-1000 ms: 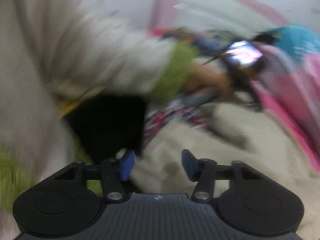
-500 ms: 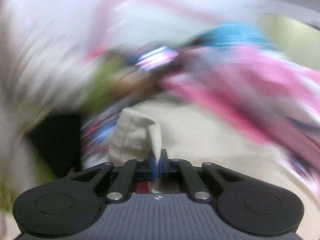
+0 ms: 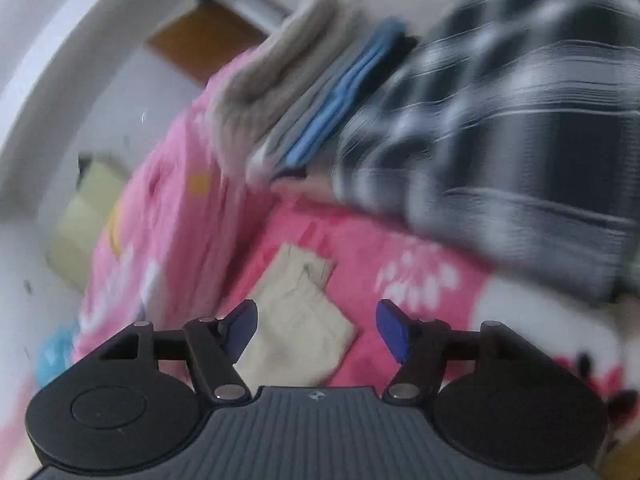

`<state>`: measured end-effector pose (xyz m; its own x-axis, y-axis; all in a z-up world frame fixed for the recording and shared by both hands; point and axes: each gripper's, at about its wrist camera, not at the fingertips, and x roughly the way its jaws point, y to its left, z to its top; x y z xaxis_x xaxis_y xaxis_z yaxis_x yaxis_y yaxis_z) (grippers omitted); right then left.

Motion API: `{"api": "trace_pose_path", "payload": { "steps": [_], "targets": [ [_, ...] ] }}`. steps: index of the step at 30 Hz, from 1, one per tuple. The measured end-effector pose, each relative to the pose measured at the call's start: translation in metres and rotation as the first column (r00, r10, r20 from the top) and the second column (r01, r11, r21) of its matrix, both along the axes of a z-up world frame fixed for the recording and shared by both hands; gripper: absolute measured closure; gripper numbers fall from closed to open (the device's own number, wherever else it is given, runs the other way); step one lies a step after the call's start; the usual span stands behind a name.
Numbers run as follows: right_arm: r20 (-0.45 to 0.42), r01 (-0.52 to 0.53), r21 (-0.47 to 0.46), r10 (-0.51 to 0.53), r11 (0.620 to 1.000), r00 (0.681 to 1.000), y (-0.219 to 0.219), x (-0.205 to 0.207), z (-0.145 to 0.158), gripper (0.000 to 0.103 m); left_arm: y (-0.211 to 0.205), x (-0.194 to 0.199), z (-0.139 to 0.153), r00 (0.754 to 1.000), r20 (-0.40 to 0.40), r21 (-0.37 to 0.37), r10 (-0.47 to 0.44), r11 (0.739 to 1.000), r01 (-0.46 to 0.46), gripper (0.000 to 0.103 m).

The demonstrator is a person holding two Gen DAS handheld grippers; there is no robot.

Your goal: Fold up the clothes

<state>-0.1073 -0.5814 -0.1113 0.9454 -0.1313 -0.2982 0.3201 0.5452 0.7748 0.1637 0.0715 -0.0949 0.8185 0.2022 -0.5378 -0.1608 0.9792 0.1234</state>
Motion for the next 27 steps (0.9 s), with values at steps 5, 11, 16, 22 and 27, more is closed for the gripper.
{"api": "trace_pose_path", "payload": {
  "steps": [5, 11, 16, 22, 27],
  "targets": [
    [-0.025, -0.235, -0.326, 0.240, 0.916, 0.970, 0.054, 0.053, 0.058, 0.034, 0.000, 0.000, 0.000, 1.000, 0.000, -0.001, 0.000, 1.000, 0.000, 0.048],
    [-0.364, -0.649, -0.640, 0.582, 0.411, 0.727, 0.187, 0.187, 0.079, 0.044, 0.001, 0.000, 0.000, 1.000, 0.002, -0.003, 0.000, 1.000, 0.000, 0.048],
    [-0.595, -0.809, -0.578, 0.622, 0.108, 0.509, 0.263, 0.274, 0.048, 0.053, 0.000, 0.000, -0.001, 1.000, 0.005, 0.000, 0.001, 1.000, -0.001, 0.048],
    [-0.753, -0.894, -0.443, 0.570, -0.068, 0.329, 0.290, 0.326, 0.021, 0.054, 0.002, -0.001, -0.001, 1.000, 0.009, -0.011, -0.001, 1.000, 0.001, 0.048],
    [-0.804, -0.915, -0.375, 0.544, -0.146, 0.242, 0.301, 0.338, 0.013, 0.054, 0.004, -0.001, -0.001, 1.000, 0.014, -0.031, -0.007, 1.000, 0.007, 0.046]
  ]
}}
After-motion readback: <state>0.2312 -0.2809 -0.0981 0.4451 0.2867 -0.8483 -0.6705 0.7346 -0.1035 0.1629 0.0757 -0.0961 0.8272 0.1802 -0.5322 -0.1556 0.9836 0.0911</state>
